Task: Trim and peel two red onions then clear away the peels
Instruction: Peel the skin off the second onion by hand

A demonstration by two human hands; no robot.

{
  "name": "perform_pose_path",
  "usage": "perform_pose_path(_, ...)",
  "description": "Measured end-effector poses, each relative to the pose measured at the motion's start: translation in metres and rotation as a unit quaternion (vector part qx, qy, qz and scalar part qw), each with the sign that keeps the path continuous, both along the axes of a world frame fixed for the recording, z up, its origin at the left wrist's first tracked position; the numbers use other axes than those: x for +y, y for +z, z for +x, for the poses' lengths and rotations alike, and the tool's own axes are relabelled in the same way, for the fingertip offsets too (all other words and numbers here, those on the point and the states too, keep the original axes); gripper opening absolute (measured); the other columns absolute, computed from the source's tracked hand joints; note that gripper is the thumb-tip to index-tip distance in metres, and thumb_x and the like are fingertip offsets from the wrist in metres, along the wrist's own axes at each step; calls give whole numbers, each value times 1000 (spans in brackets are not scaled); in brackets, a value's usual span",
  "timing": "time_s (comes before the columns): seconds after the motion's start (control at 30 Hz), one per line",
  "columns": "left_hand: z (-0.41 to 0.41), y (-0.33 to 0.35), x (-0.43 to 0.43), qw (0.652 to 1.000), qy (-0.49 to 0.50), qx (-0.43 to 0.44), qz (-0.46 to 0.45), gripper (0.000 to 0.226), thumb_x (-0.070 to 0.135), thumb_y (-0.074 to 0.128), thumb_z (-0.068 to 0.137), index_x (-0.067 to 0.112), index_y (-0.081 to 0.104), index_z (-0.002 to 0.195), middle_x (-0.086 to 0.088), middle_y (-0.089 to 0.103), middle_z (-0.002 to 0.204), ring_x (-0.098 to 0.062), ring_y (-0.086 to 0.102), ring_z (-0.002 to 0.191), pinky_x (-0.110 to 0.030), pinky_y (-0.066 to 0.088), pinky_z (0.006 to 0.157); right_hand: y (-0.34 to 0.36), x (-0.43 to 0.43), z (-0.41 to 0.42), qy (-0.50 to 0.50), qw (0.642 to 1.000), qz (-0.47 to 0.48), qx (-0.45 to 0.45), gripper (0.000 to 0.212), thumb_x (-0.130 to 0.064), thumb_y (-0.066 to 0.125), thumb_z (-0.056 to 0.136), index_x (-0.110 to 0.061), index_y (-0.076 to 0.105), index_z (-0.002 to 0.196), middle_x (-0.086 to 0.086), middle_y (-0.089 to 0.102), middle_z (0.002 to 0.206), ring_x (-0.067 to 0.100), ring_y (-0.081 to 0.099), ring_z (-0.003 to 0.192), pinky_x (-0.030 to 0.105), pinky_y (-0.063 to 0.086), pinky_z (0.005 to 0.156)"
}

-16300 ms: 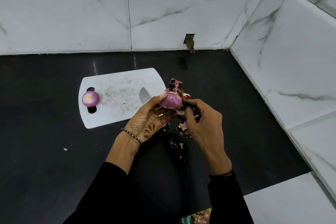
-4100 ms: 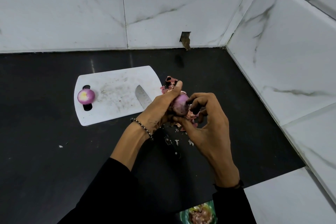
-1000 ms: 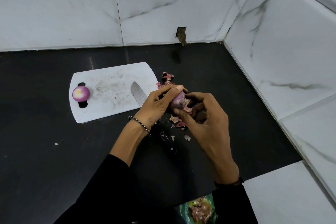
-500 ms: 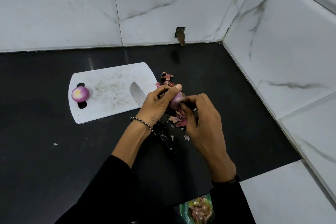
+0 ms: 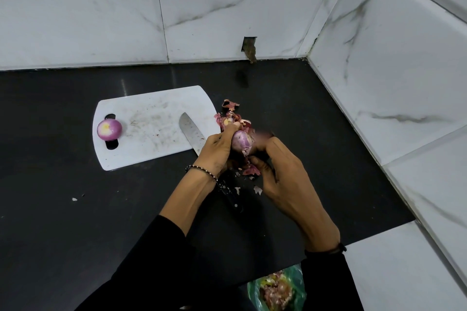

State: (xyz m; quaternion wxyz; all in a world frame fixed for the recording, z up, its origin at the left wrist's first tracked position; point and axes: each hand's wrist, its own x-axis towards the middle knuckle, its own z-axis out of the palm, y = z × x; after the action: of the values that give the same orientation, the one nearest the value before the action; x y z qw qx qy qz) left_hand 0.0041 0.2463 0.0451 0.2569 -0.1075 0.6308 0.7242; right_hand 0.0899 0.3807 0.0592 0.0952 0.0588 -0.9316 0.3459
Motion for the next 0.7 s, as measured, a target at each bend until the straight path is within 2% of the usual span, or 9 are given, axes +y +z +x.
perform_pose_path(0.07, 1, 2, 0, 1000, 11, -22, 7, 41, 43, 53, 97, 9, 70, 80, -3, 72, 62, -11, 69, 57, -25, 56, 57, 1, 1, 1, 3, 1000, 3, -11, 13, -13, 59, 97, -24, 59, 105, -16, 53, 103, 4, 54, 92, 34, 54, 74)
perform_pose_path(0.17, 0, 2, 0, 999, 17, -41, 10, 40, 41, 51, 98, 10, 69, 80, -4, 71, 61, -15, 68, 59, -28, 57, 60, 1, 2, 2, 4, 1000, -2, -20, 13, -13, 58, 98, -23, 58, 104, -19, 51, 100, 3, 53, 90, 32, 52, 72)
perform_pose_path(0.27, -1, 1, 0, 995, 41, -82, 35, 40, 42, 55, 96, 10, 70, 79, -10, 72, 66, -21, 68, 64, -34, 55, 64, 1, 1, 2, 7, 1000, 1, -30, 16, -10, 56, 98, -24, 56, 104, -17, 50, 100, 6, 52, 88, 38, 53, 69)
perform_pose_path(0.33, 0, 0, 1, 992, 50, -105, 52, 37, 41, 57, 96, 9, 70, 81, -13, 72, 70, -21, 68, 61, -31, 54, 57, 1, 2, 2, 6, 999, 8, -43, 19, -9, 56, 97, -26, 53, 104, -15, 50, 100, 8, 51, 87, 41, 53, 69)
perform_pose_path(0.47, -2, 0, -5, 981, 65, -140, 121, 36, 36, 53, 98, 3, 65, 103, -15, 69, 74, -18, 62, 48, -23, 50, 43, -3, 5, 5, 0, 997, 26, -72, 15, -12, 54, 98, -25, 51, 105, -13, 49, 99, 9, 50, 87, 44, 52, 71)
perform_pose_path(0.57, -6, 1, -13, 980, 50, -136, 134, 37, 39, 50, 99, 4, 63, 100, -16, 69, 76, -15, 54, 45, -20, 46, 40, -4, 8, 7, -24, 996, 12, -90, 13, -13, 54, 99, -24, 52, 105, -12, 51, 100, 9, 52, 88, 46, 53, 74)
perform_pose_path(0.7, -8, 1, -17, 980, 51, -143, 129, 37, 40, 50, 98, 5, 62, 102, -15, 65, 81, -14, 53, 45, -19, 43, 38, -7, 7, 5, -45, 994, 6, -98, 13, -12, 55, 98, -23, 54, 104, -9, 53, 100, 11, 54, 87, 47, 53, 74)
